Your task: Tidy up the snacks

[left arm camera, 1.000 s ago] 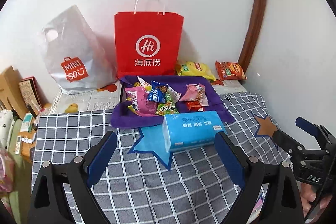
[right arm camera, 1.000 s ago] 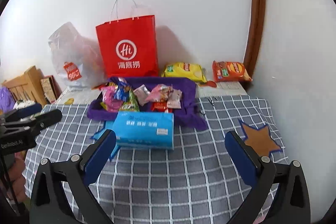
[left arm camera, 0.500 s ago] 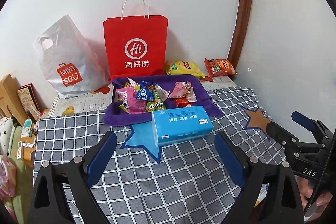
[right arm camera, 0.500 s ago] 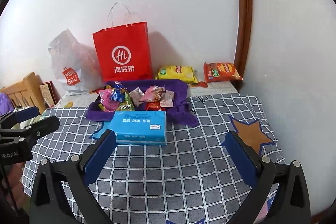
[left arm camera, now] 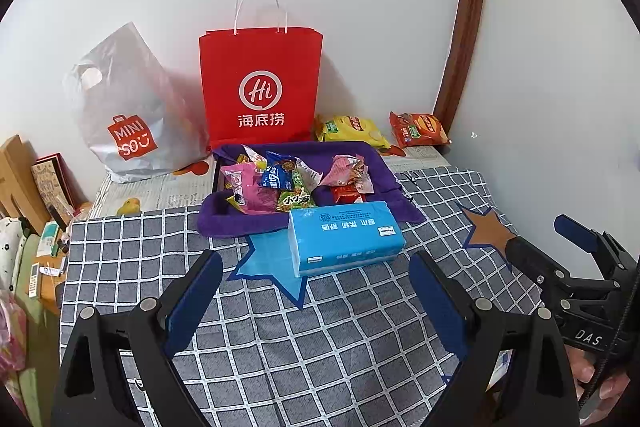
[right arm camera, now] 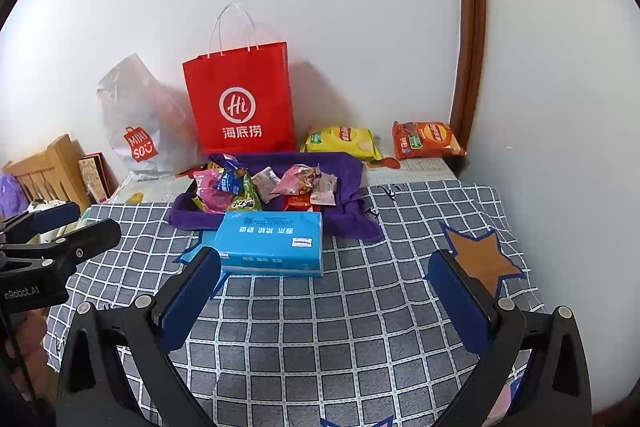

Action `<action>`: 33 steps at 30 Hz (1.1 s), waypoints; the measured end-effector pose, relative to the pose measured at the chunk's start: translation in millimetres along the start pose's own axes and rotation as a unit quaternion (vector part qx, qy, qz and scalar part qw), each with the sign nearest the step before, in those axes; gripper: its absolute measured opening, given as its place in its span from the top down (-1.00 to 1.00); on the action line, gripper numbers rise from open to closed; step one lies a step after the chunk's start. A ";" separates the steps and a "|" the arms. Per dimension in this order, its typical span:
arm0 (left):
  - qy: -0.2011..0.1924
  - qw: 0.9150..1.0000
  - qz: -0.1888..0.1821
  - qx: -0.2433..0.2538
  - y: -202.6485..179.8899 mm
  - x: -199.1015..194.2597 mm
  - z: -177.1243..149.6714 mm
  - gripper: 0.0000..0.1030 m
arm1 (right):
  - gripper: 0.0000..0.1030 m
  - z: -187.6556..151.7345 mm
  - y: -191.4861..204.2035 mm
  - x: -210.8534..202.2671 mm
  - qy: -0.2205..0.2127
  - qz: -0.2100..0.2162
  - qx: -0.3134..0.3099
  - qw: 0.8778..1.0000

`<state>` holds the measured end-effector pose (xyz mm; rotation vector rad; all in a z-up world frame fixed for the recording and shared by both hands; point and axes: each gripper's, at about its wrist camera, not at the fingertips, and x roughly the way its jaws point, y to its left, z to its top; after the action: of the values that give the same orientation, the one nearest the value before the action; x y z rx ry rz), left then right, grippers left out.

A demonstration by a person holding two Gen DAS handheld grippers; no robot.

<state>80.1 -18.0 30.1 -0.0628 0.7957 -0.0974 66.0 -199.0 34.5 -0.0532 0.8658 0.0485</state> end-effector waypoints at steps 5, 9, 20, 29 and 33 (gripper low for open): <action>0.000 1.000 0.000 -0.001 0.2 -0.9 0.1 -0.83 | -0.99 0.6 -0.2 -1.3 -0.002 0.002 -0.001 1.000; -0.002 1.000 0.000 -0.001 -0.4 -2.3 0.5 -0.83 | -0.99 0.2 0.2 -2.0 -0.003 0.003 -0.001 1.000; -0.002 1.000 0.001 -0.003 -0.4 -3.8 1.7 -0.83 | -0.99 2.1 0.8 -4.2 -0.005 0.006 -0.002 1.000; -0.003 1.000 0.000 -0.003 -0.2 -4.6 2.4 -0.83 | -0.99 3.2 2.4 -5.2 -0.007 0.009 -0.003 1.000; -0.003 1.000 0.000 -0.003 -0.4 -4.9 2.7 -0.83 | -0.99 3.5 1.6 -5.9 -0.008 0.009 -0.001 1.000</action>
<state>78.6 -17.9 35.5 -0.0681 0.7909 -0.0960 64.7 -197.3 41.3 -0.0477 0.8508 0.0663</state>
